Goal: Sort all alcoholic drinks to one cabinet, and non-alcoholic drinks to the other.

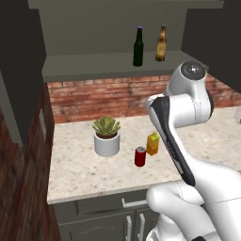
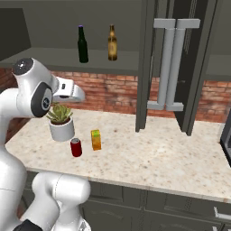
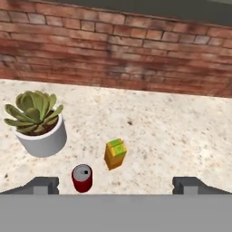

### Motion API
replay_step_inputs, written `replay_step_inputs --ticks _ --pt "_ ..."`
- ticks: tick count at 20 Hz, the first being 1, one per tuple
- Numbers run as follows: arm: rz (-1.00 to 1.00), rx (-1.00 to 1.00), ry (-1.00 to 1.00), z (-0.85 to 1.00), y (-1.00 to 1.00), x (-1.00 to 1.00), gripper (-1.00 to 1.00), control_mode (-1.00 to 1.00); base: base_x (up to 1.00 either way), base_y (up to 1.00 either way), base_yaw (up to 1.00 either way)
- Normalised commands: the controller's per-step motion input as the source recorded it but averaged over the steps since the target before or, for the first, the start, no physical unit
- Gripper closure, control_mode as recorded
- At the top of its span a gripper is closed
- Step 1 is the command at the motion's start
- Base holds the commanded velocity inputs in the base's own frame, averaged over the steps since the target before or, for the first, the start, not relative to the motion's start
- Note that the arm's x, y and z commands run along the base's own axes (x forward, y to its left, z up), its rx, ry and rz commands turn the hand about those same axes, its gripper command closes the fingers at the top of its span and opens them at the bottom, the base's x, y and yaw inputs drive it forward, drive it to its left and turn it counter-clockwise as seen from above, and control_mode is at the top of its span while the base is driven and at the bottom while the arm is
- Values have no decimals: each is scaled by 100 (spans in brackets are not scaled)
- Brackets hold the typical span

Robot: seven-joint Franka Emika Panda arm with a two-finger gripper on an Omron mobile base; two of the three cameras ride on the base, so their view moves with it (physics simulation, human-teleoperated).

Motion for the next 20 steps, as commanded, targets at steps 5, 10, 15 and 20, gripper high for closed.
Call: replay_step_inputs --ticks 5,10,15,20 --pt "0 3 9 -31 -4 -1 -100 -100 0 0 0" --pt "0 5 3 -24 -14 -1 -100 -100 0 0 0" --pt "0 8 0 -21 -24 -16 -100 -100 0 0 0" --pt "0 6 0 -19 -12 -21 -100 -100 0 0 0"
